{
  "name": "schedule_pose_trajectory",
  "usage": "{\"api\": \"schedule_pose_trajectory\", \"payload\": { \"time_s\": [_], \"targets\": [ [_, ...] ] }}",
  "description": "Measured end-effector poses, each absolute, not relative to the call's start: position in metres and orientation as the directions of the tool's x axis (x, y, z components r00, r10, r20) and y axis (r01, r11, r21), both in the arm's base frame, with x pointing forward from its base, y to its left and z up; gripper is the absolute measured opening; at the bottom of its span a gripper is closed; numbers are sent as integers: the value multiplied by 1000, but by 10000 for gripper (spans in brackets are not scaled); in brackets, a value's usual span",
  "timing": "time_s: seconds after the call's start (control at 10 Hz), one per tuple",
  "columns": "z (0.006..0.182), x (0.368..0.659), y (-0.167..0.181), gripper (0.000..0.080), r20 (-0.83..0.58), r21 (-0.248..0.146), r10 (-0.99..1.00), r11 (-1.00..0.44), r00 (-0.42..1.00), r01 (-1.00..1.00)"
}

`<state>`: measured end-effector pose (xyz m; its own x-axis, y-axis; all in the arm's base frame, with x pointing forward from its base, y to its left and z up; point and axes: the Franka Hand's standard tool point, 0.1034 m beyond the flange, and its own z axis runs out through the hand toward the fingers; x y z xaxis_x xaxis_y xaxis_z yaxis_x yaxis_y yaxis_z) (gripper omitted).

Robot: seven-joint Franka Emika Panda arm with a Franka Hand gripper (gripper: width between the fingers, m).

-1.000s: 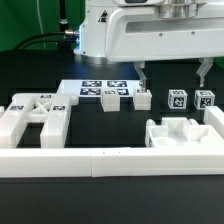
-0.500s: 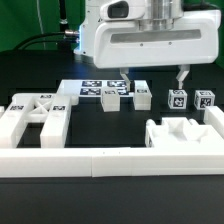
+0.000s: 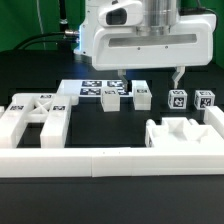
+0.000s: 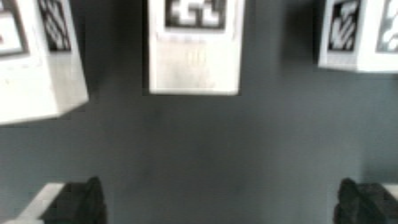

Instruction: Assemble chair

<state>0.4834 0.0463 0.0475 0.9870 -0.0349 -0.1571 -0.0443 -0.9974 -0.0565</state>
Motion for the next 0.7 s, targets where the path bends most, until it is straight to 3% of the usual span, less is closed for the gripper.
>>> {"api": "schedule_pose_trajectory", "payload": {
  "time_s": [0.3, 0.7],
  "targets": [
    [42, 469, 34, 649, -389, -17, -117, -991, 914, -135],
    [39, 463, 36, 649, -588, -10, -94, -992, 803, -124]
  ]
}}
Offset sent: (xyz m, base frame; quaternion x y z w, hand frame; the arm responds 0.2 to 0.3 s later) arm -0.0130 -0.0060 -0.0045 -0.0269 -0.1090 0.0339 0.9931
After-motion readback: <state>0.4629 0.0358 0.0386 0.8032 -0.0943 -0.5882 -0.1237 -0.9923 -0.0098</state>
